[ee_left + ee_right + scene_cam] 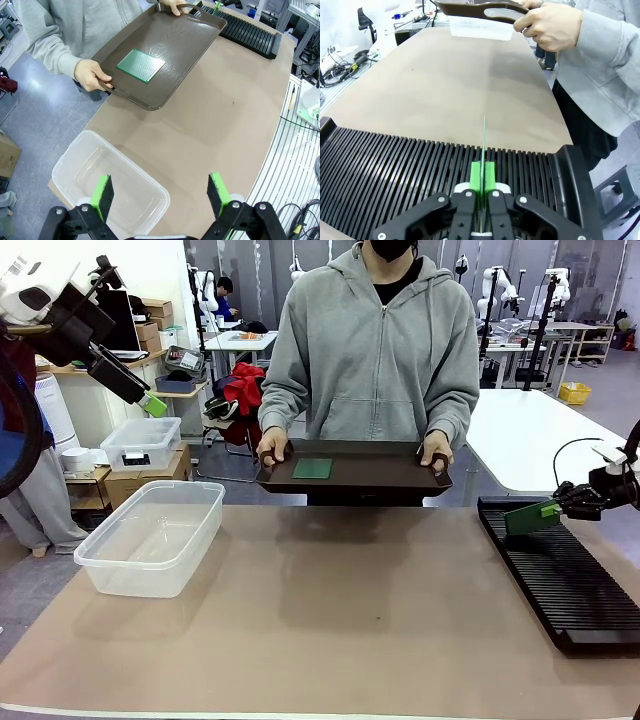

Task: Sort PCBs into racks and boxes based on the side picked up.
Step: If the short side of the Blank PCB is picked up, insert it into the PCB Rack ; if the long side is picked up, place it in the Organizing box.

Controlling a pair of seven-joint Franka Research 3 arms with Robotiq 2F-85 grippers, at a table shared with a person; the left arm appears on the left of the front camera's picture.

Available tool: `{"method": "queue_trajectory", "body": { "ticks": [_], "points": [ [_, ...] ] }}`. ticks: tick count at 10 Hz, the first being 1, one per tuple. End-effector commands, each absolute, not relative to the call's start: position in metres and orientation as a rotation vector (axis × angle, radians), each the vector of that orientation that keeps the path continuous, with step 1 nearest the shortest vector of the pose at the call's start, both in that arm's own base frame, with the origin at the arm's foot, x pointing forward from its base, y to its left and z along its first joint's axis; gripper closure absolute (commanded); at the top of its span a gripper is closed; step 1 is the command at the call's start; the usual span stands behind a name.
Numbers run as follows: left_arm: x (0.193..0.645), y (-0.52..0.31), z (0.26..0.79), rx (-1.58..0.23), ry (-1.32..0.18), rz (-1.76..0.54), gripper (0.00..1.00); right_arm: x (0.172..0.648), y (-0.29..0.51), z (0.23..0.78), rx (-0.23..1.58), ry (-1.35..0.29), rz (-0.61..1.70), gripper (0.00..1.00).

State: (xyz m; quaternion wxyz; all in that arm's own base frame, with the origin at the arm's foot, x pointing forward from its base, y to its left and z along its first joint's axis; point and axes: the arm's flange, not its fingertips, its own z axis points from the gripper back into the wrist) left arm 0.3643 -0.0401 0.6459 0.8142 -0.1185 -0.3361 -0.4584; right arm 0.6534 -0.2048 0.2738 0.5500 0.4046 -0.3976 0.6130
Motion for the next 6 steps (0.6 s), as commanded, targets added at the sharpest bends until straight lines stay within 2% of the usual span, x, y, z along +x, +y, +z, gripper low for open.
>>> {"method": "queue_trajectory", "body": {
  "ticks": [1,2,3,4,5,6],
  "points": [
    [0.3644,-0.0394,0.6445,-0.259,-0.716,-0.979,0.0,0.654,-0.2036,0.2735,0.99,-0.888,1.479,0.78],
    [0.3644,-0.0394,0.6445,-0.259,-0.716,-0.979,0.0,0.654,-0.2037,0.2735,0.993,-0.881,1.484,0.78],
    [0.3644,-0.0394,0.6445,-0.259,-0.716,-0.979,0.0,0.6528,-0.2034,0.2741,0.996,-0.877,1.487,0.59],
    [0.3644,-0.0394,0.6445,-0.259,-0.716,-0.979,0.0,0.6532,-0.2026,0.2751,0.997,-0.875,1.494,0.65],
    [0.3644,-0.0394,0.6445,-0.259,-0.716,-0.979,0.0,0.6535,-0.2019,0.2757,0.998,-0.876,1.496,0.4],
    [0.3644,-0.0394,0.6445,-0.259,-0.716,-0.979,0.0,0.6533,-0.2016,0.2765,0.997,-0.872,1.506,0.45]
  ]
}}
